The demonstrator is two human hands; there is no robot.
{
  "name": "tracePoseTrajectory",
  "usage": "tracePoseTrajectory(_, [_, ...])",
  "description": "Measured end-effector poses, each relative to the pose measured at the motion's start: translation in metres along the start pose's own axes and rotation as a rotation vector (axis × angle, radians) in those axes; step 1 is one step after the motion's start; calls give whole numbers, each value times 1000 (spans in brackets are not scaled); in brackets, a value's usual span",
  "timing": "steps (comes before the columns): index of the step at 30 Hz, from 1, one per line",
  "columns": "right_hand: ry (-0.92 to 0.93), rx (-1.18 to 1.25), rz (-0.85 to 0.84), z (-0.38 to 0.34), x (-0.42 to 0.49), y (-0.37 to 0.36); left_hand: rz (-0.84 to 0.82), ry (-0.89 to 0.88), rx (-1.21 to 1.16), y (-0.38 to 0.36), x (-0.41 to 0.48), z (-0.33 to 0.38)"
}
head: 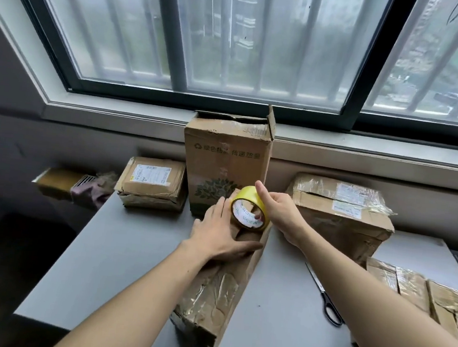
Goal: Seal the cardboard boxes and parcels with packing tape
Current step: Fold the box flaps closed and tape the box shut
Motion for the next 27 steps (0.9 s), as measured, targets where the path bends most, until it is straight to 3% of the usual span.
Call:
tracePoseTrajectory(12, [106, -272, 140, -31, 12, -5, -2, 3, 114, -12, 7, -7])
tracePoseTrajectory(20, [61, -496, 118, -41, 6, 15, -49, 14, 158, -14, 12, -6])
tracePoseTrajectory(27, [86, -294, 60, -29, -2, 25, 94, -296, 189, -11, 22, 9])
Point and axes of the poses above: each hand's wrist, its own x-axis towards the middle knuckle, its own y-axis out of the back of the hand, z = x × y, the point moved 7 cm from there along x, towards the middle knuckle, and after that the axes turned 4 degrees about -x, right-handed, at the moved point
